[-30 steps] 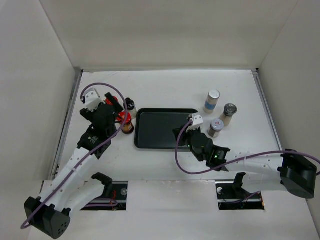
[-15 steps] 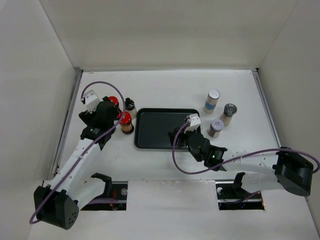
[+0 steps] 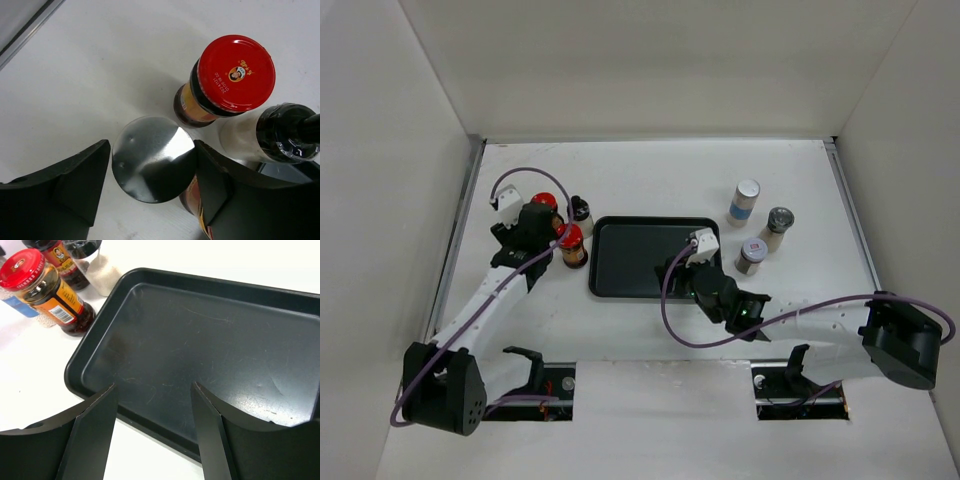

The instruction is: Organize the condiment bottles

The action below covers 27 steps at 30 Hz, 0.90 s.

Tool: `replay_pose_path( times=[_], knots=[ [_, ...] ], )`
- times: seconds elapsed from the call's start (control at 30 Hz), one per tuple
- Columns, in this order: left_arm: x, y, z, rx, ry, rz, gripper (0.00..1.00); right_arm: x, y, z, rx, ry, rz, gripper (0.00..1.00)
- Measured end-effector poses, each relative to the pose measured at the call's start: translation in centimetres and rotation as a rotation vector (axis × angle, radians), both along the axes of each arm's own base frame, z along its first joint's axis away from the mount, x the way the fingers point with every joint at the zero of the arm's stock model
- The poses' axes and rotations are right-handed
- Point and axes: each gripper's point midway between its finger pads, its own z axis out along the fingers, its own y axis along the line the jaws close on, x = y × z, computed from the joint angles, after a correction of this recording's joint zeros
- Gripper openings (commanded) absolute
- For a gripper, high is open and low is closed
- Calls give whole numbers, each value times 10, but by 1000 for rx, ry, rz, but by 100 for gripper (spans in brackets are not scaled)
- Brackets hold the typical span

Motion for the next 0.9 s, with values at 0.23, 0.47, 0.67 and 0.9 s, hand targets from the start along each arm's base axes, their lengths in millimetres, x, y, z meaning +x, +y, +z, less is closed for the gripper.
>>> replay_pose_path(
  times=[0.23,0.47,0.67,0.9],
  knots=[
    [-15,8,11,-24,-47,7,36,4,-3,1,4,-2,-12,66],
    [-38,0,105,-74,-342,-28,34,10,-10,2,18,-7,-38,68],
    [-31,-48,181,-137,-546,-171,34,17,-28,5,54,-10,-89,70],
    [12,-143,191,-119,-569,-373,35,21,-35,4,66,-8,-110,71]
  ],
)
